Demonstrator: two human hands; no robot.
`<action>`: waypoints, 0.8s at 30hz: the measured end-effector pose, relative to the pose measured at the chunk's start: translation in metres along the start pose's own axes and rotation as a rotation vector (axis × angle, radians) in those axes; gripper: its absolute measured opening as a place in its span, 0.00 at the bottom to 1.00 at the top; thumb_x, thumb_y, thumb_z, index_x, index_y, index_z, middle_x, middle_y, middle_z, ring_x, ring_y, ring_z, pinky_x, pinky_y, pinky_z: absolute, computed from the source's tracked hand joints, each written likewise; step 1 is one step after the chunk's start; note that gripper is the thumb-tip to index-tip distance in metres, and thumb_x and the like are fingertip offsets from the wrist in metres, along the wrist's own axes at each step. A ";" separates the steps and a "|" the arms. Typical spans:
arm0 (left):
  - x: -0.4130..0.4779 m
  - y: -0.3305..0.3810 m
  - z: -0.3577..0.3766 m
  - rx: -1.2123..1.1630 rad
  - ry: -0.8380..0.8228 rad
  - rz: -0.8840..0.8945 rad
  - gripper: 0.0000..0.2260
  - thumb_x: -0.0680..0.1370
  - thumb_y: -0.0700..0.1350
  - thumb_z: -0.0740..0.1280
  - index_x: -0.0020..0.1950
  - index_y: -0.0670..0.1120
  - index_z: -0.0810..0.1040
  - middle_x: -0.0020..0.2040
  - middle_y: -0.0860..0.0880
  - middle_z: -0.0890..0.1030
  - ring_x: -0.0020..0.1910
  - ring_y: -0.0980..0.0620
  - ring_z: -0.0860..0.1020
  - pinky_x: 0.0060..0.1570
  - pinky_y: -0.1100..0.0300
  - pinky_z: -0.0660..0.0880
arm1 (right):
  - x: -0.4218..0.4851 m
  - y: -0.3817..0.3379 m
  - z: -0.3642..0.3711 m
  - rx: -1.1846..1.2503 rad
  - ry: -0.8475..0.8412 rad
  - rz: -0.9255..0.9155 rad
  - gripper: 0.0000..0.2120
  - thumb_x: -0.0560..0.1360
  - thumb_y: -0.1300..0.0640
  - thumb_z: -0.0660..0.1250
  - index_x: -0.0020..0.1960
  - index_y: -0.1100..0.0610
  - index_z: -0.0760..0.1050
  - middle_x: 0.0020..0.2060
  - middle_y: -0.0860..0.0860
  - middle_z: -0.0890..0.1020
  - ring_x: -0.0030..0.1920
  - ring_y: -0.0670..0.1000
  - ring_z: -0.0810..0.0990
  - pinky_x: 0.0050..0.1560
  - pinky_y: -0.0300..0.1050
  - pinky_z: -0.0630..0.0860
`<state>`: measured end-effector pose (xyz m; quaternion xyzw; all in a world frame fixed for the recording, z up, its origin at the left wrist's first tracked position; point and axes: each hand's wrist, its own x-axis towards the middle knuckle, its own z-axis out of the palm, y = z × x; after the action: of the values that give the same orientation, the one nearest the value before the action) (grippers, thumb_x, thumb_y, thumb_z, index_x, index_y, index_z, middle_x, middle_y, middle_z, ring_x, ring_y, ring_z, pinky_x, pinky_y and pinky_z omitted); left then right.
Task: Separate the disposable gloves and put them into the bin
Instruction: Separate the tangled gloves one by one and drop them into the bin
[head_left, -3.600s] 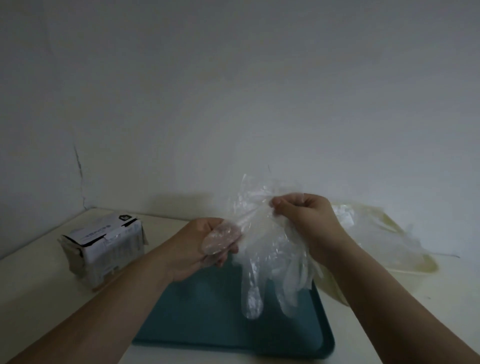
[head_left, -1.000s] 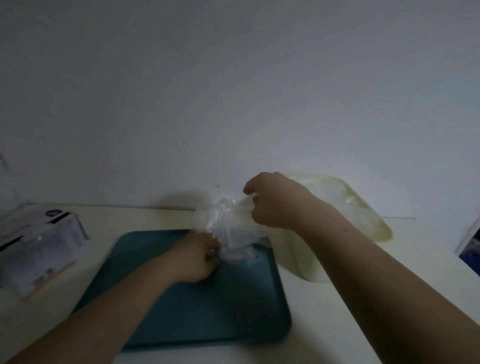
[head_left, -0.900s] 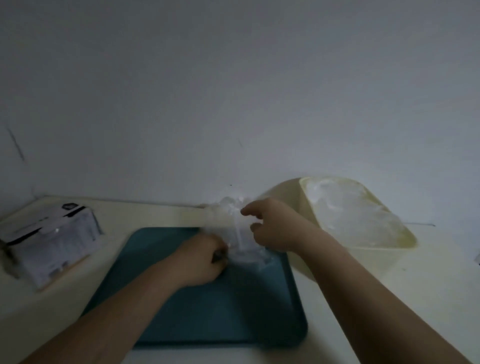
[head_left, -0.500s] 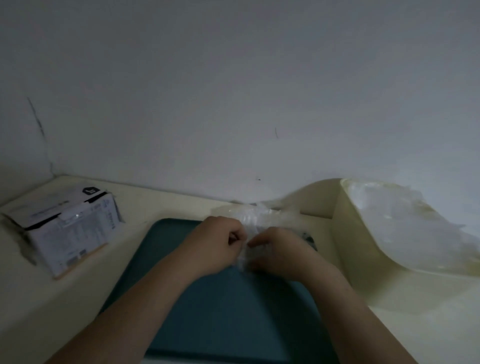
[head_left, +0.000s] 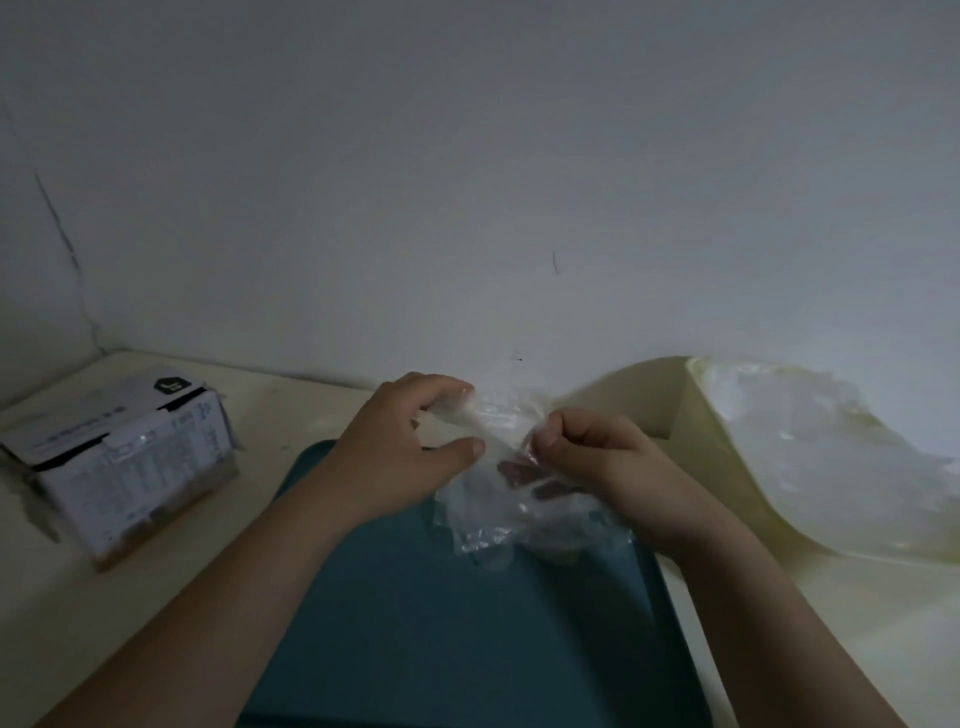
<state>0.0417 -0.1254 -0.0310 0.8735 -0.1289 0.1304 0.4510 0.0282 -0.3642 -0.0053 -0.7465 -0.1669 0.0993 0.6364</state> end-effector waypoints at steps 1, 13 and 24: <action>0.000 0.000 -0.001 -0.071 0.025 -0.029 0.12 0.75 0.49 0.79 0.55 0.59 0.83 0.56 0.65 0.82 0.57 0.67 0.77 0.57 0.64 0.73 | -0.002 -0.002 0.000 0.052 -0.023 0.023 0.12 0.84 0.62 0.63 0.46 0.68 0.77 0.41 0.62 0.84 0.44 0.53 0.85 0.45 0.43 0.81; -0.007 0.020 0.000 -0.515 -0.036 -0.174 0.06 0.80 0.39 0.73 0.43 0.46 0.83 0.39 0.41 0.86 0.38 0.46 0.84 0.40 0.55 0.80 | -0.001 -0.001 -0.007 0.068 -0.059 0.052 0.23 0.74 0.46 0.75 0.58 0.65 0.83 0.53 0.61 0.87 0.51 0.60 0.86 0.60 0.58 0.80; 0.001 0.005 -0.027 -0.354 0.223 -0.213 0.05 0.82 0.47 0.71 0.50 0.47 0.83 0.31 0.49 0.82 0.24 0.54 0.70 0.23 0.65 0.68 | 0.010 0.022 -0.012 -0.177 0.414 0.124 0.14 0.85 0.54 0.63 0.55 0.63 0.82 0.36 0.58 0.86 0.29 0.55 0.83 0.35 0.54 0.84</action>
<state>0.0383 -0.1061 -0.0120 0.7696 -0.0065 0.1531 0.6199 0.0443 -0.3745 -0.0238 -0.8127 0.0051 -0.0321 0.5817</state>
